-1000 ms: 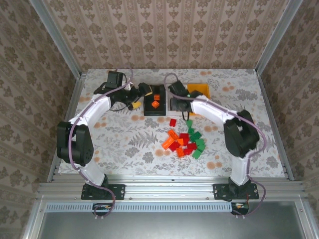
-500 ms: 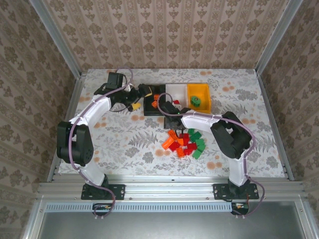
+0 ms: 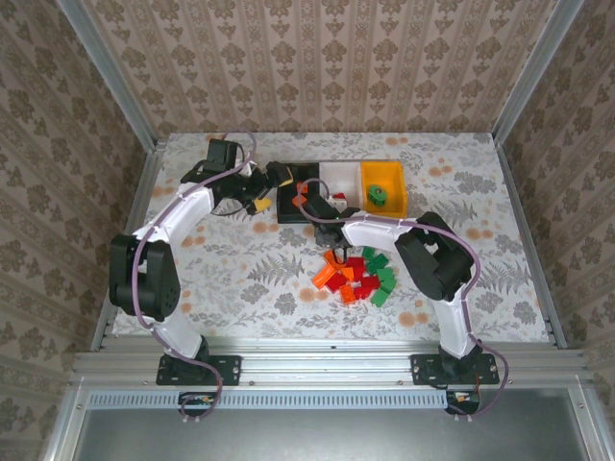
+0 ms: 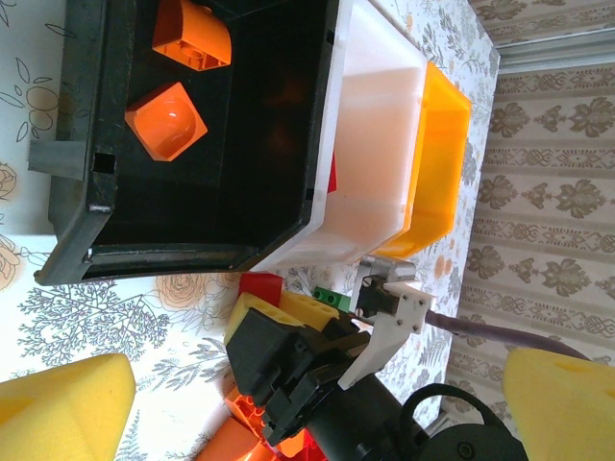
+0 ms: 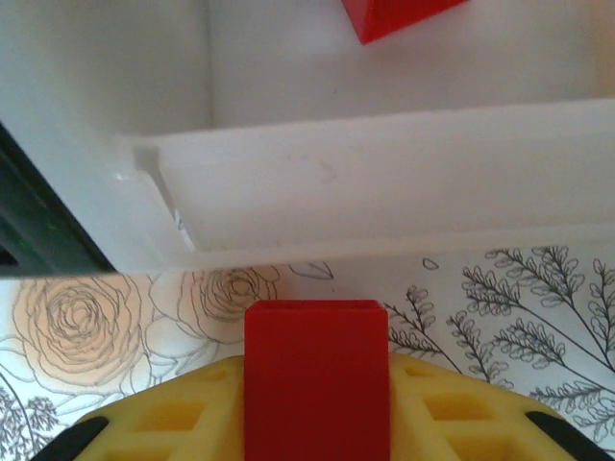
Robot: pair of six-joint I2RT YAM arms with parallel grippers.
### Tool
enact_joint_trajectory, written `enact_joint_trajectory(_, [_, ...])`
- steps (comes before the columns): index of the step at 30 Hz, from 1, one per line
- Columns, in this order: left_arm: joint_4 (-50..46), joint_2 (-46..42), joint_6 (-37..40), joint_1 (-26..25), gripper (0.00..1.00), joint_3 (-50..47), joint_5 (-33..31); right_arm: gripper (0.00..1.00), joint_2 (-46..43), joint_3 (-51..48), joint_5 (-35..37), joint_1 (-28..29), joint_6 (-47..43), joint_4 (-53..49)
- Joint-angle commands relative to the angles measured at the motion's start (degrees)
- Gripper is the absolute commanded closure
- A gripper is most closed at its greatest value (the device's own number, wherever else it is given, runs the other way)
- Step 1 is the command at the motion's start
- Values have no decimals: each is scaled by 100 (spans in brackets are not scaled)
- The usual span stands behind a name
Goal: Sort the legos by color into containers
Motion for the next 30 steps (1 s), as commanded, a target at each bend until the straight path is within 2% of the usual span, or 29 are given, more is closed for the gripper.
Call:
enact_joint_trajectory(1, [62, -176, -70, -12, 0, -44, -15, 70, 100, -41, 256, 35, -78, 146])
enact_joint_trajectory(5, [135, -183, -154, -42, 1, -87, 33, 71, -287, -247, 374, 206, -244, 184])
enact_joint_trajectory(9, [158, -253, -138, -114, 1, -71, 50, 71, -1094, -462, 600, 392, -500, 102])
enact_joint_trajectory(14, [181, -214, -193, -107, 1, -112, 40, 70, -1532, -57, 624, 142, -1083, -170])
enact_joint_trajectory(21, [163, -253, -176, -120, 1, -156, -20, 70, -407, 1279, -90, -740, -1636, -484])
enact_joint_trajectory(24, [20, -238, -61, -108, 1, -80, -275, 70, 89, 1815, -203, -940, -1704, -611])
enact_joint_trajectory(30, [85, -151, -137, -98, 1, -106, -164, 68, 925, 2845, -355, -1147, -1939, -953])
